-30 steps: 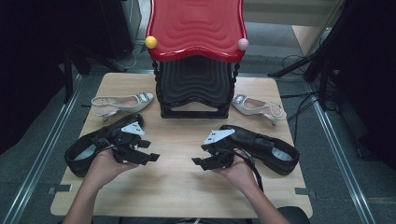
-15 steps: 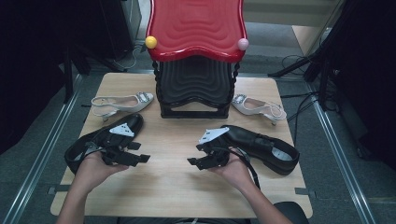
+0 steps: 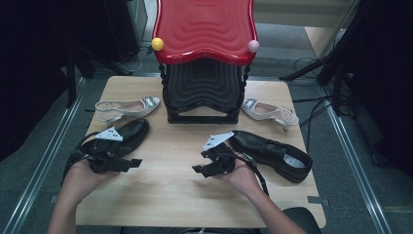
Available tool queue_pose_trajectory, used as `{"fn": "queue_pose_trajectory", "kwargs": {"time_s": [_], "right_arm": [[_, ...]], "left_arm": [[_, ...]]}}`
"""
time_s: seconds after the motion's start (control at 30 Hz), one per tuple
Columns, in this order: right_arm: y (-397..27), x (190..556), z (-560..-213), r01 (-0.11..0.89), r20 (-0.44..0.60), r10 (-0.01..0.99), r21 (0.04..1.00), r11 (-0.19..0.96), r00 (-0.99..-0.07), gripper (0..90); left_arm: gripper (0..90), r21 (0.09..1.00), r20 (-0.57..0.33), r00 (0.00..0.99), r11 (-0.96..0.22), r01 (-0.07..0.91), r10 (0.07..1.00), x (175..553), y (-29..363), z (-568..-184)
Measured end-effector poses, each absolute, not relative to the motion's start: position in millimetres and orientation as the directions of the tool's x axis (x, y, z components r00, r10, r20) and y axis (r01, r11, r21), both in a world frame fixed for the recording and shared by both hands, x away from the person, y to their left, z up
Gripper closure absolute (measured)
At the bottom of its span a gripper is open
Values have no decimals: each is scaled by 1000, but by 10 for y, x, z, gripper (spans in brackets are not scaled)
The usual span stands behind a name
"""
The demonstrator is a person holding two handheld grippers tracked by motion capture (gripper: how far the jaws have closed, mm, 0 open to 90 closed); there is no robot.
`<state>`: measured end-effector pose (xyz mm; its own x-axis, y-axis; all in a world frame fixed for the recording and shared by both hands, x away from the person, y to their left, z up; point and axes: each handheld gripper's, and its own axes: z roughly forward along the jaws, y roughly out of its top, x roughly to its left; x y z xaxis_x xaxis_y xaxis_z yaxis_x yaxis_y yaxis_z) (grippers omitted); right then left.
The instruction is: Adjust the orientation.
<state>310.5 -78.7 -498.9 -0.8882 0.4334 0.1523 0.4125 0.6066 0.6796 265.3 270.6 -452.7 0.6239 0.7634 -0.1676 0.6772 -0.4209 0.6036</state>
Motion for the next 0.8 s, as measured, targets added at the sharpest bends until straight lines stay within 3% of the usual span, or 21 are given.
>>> {"fn": "queue_pose_trajectory", "kwargs": {"time_s": [0.8], "right_arm": [[-777, 3111, -5008, 419, 153, 438, 668, 615, -886, 374]], "left_arm": [[386, 617, -170, 514, -316, 721, 840, 2514, 3269, -4388]]}}
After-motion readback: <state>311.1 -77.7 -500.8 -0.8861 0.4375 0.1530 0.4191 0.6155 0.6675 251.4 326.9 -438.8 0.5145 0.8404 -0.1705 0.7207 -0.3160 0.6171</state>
